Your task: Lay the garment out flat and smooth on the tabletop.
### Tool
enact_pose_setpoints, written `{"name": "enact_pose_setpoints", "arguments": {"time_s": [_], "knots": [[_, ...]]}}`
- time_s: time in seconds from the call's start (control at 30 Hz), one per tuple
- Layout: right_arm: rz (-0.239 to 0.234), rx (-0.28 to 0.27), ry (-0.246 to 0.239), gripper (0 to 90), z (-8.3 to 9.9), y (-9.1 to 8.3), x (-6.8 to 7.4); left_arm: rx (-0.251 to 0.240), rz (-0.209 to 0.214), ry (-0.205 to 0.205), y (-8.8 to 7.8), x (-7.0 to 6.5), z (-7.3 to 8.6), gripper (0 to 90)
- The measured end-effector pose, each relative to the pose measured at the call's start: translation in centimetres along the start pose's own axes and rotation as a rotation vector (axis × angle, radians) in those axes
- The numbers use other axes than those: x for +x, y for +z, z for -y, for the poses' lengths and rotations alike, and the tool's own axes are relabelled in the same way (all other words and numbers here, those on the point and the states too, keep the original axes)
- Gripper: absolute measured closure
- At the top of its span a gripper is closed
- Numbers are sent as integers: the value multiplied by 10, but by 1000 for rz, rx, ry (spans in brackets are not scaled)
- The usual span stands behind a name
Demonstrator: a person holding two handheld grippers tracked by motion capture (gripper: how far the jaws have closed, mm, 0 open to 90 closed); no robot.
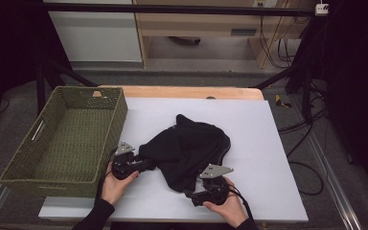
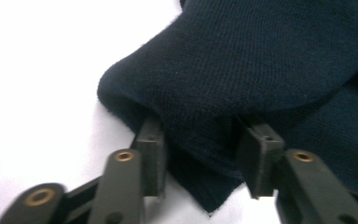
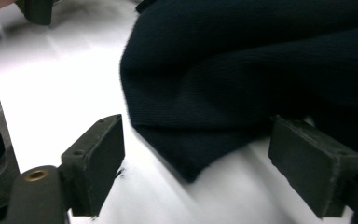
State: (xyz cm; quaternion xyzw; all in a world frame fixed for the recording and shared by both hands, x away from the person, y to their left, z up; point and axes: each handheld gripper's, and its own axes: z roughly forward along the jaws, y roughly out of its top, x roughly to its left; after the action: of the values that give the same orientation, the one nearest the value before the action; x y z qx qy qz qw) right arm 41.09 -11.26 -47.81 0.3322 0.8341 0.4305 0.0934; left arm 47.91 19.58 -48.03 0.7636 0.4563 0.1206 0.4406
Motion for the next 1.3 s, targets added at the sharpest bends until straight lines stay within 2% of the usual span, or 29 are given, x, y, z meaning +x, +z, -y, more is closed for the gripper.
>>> {"name": "enact_pose_setpoints", "arguments": {"time_s": [0.2, 0.27, 0.37, 0.5, 0.57, 0.7, 0.8, 0.9, 1.03, 1.13, 1.3], "knots": [[0, -4, -16, 307, -7, 13, 11, 21, -4, -3, 1, -1, -1, 725], [16, -1, -31, 350, -9, 18, 14, 26, -2, -2, 0, -1, -1, 771], [45, 5, -34, 401, -11, 25, 17, 32, 0, 3, 0, -2, -2, 795], [111, 16, -50, 558, -13, 31, 19, 37, 1, 2, -1, -2, -3, 800], [149, 28, -55, 676, -14, 30, 19, 37, -1, 4, -2, -3, -3, 800], [165, 33, -33, 823, -15, 26, 17, 32, 1, 1, -4, -3, -3, 801], [143, 13, -11, 844, -18, 16, 13, 28, 4, -5, -6, -3, -4, 802], [118, -42, 8, 846, -24, -4, 7, 22, 15, -11, -9, -4, -5, 803], [123, -118, 37, 847, -30, -38, -5, 16, 25, -28, -14, -5, -7, 804], [135, -153, 62, 848, -31, -61, -17, 3, 47, -38, -18, -8, -9, 805], [155, -193, 89, 850, -30, -84, -34, -13, 70, -35, -24, -15, -12, 805]]}}
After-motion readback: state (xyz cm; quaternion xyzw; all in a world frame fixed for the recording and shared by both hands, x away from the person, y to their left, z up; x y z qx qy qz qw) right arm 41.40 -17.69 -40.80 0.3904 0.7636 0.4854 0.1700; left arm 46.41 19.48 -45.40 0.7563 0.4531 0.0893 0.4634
